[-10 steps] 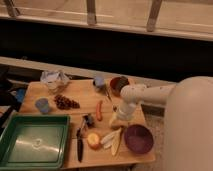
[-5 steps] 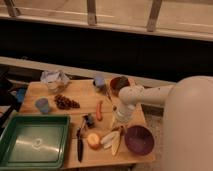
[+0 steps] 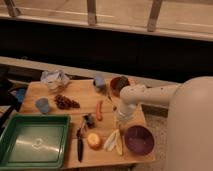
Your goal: Place banana in purple bowl
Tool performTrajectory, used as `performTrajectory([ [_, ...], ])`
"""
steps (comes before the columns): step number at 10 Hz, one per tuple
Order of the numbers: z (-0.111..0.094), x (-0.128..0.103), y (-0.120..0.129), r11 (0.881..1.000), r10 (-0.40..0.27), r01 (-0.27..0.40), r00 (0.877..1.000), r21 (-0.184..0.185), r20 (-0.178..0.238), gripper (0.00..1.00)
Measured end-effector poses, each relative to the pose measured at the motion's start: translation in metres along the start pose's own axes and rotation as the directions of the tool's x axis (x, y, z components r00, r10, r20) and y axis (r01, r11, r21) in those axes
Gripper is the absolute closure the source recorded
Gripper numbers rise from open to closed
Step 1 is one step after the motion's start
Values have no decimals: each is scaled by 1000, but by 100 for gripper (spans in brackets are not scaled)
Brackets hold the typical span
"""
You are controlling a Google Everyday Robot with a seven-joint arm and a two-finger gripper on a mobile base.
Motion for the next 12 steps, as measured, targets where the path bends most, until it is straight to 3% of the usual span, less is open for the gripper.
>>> performTrajectory([
  [3, -26, -24, 0, 999, 2, 1, 997, -41, 73, 100],
  [6, -83, -57, -1, 990, 19, 7, 982, -139, 187, 100],
  [8, -114, -77, -6, 983, 39, 7, 969, -182, 244, 100],
  [12, -162, -66, -62, 978, 106, -42, 945, -205, 311, 100],
])
